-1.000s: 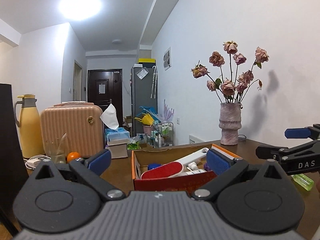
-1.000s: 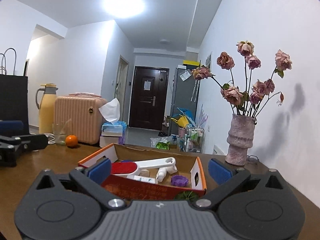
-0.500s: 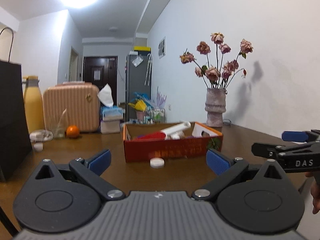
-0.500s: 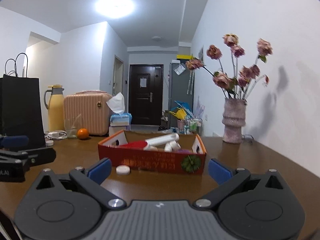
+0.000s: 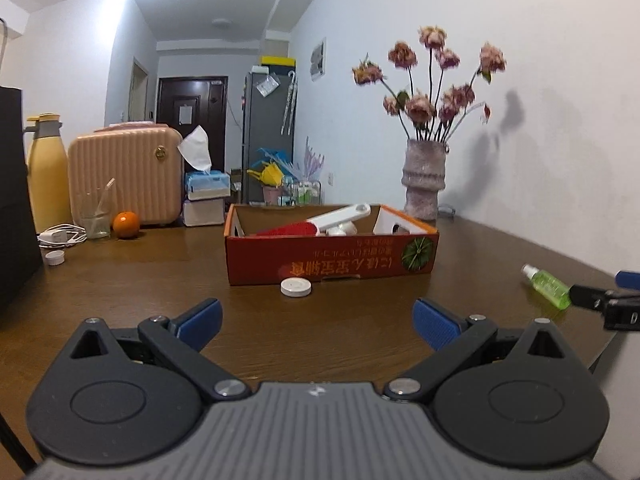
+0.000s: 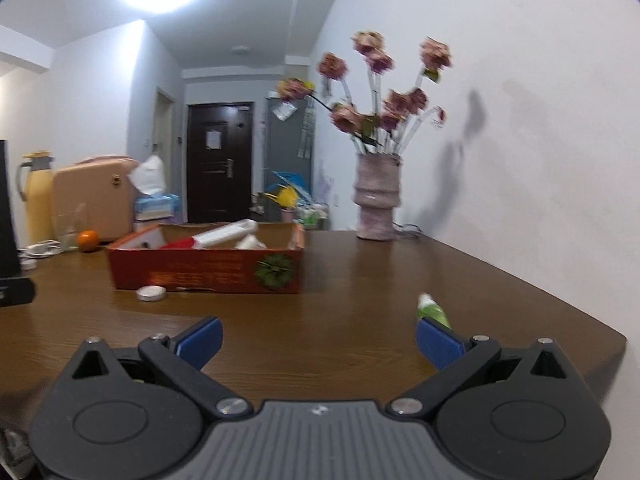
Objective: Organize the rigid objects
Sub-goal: 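Grasp the green spray bottle with the right tool while the left tool grasps the white round cap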
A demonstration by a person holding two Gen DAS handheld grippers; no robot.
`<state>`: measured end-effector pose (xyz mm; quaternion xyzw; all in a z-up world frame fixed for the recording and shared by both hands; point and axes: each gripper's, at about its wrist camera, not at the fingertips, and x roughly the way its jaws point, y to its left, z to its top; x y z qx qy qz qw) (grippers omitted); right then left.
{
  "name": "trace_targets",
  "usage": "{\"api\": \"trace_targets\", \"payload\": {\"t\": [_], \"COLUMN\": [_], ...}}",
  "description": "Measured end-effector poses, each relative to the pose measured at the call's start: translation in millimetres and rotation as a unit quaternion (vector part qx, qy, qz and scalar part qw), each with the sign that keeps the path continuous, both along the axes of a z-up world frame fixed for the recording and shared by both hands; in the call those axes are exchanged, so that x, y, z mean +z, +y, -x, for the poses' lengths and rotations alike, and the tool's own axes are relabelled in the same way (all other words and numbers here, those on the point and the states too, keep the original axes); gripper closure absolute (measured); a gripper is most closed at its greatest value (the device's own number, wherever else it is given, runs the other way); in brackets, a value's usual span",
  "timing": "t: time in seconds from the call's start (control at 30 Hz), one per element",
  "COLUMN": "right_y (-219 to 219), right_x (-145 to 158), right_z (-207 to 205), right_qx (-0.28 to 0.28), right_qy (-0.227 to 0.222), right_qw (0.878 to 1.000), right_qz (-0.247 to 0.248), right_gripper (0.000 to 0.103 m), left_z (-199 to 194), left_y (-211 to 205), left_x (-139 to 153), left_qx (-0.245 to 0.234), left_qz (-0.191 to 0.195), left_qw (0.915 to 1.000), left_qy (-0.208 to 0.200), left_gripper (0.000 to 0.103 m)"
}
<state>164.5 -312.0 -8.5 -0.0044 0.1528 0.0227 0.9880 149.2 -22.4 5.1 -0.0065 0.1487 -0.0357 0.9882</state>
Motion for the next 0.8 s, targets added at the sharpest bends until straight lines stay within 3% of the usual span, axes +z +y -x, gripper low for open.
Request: {"api": "trace_targets", "payload": {"t": [0.13,0.23,0.4,0.57,0.6,0.63,0.7,0.73,0.8], "right_y": [-22.1,-40.5,-62.5,-72.5,-74.7,-76.6,-77.6,-77.9,-76.2], "right_x": [-8.3,-13.5,-24.3,-35.0,-36.3,-37.5,-41.0,-42.9,-45.9], "right_z": [-31.0,-65.7,-120.2,-159.9,-166.6,-172.5,-183.6,-189.2,-195.0], "right_qx": [-0.015,-0.029,-0.037,-0.032,-0.030,-0.029,-0.029,-0.031,-0.041], "right_qy": [0.012,0.025,0.052,0.088,0.095,0.100,0.112,0.118,0.123], "right_qw": [1.000,0.999,0.997,0.995,0.994,0.994,0.992,0.991,0.990], "right_qz": [0.014,0.024,0.032,0.043,0.041,0.040,0.044,0.048,0.059], "right_gripper": [0.002,0.008,0.010,0.024,0.032,0.036,0.044,0.053,0.071], "left_z": [-38.3,-77.6,-136.5,-196.3,-208.2,-220.2,-237.3,-243.7,-253.1], "left_y": [-1.5,-0.2,8.3,6.3,4.6,3.3,1.9,2.0,2.3], "left_x": [-5.9,-10.8,-16.8,-25.9,-28.6,-32.1,-37.6,-40.2,-45.9], "left_qx": [0.009,0.038,0.038,0.027,0.029,0.031,0.028,0.023,0.020], "left_qz": [-0.012,-0.022,0.013,0.006,-0.003,-0.013,-0.019,-0.017,-0.008], "left_qw": [0.9997,0.9980,0.9946,0.9918,0.9915,0.9905,0.9884,0.9876,0.9852], "left_qy": [0.019,0.046,0.096,0.125,0.127,0.133,0.148,0.155,0.170], "left_gripper": [0.000,0.000,0.000,0.000,0.001,0.004,0.020,0.025,0.047]}}
